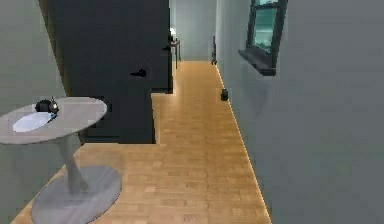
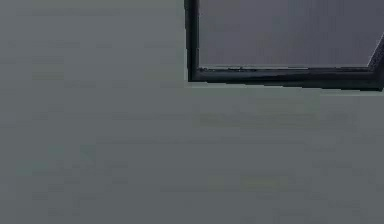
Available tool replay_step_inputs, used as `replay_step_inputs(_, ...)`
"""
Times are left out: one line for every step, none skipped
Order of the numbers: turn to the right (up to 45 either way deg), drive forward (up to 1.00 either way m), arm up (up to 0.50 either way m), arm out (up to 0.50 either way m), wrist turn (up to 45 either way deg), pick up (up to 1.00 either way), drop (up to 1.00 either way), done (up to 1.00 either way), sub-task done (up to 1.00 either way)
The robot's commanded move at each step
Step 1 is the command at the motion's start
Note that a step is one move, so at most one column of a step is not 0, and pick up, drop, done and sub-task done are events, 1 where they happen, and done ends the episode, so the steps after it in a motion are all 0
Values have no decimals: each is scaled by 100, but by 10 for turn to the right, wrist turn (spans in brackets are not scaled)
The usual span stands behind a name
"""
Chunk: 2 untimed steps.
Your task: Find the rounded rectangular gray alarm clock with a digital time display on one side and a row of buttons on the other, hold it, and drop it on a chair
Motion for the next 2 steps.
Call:
replay_step_inputs(0, 100, 0, 0, 0, 0, 0, 0, 0)
replay_step_inputs(0, 85, 0, 0, 0, 0, 0, 0, 0)
